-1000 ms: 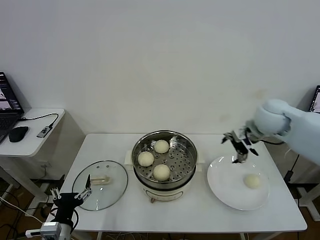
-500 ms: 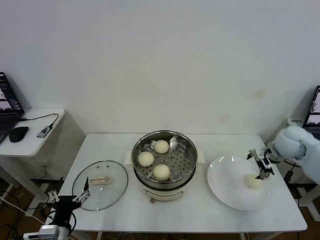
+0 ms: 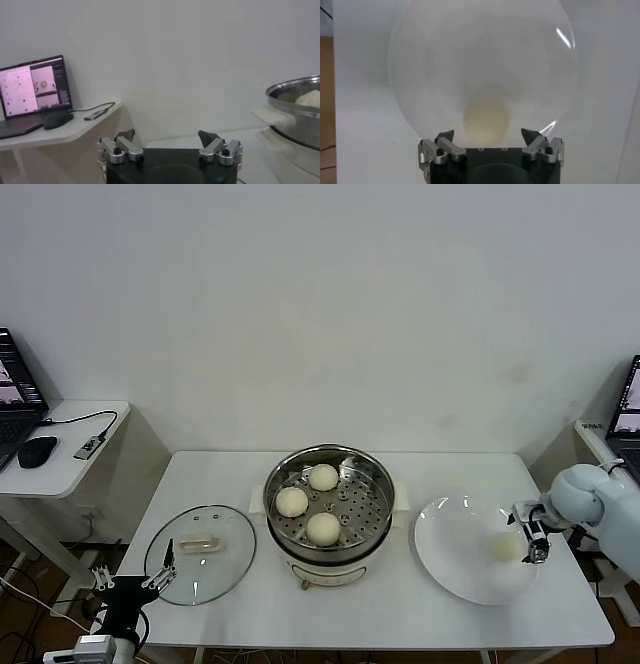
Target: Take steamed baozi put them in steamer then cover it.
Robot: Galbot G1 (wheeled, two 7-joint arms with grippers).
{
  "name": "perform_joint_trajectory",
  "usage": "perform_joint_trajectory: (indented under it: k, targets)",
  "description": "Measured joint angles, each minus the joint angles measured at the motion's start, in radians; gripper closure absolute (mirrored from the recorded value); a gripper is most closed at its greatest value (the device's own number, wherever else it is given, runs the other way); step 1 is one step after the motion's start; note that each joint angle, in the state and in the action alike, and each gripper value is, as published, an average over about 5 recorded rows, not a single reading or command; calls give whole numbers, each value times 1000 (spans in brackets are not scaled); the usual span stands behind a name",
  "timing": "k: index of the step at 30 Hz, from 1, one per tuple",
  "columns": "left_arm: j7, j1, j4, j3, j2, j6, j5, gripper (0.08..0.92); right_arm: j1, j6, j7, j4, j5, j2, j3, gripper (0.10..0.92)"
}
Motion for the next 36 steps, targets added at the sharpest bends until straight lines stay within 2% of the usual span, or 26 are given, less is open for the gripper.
perform_joint_trajectory:
  k: [11, 21, 28, 36]
  targets:
    - [-3, -5, 11, -5, -2, -5, 1, 177, -17, -4, 14, -68, -25, 69, 22, 210]
    - [-4, -8, 23, -6, -1, -10, -1, 177, -30, -7, 4, -98, -54, 94, 35, 324]
    - [-4, -9, 23, -6, -2, -10, -1, 177, -17, -12, -5, -97, -54, 96, 35, 449]
    - [-2, -13, 21, -6, 4, -8, -2, 177, 55, -36, -26, -52, -5, 58, -19, 482]
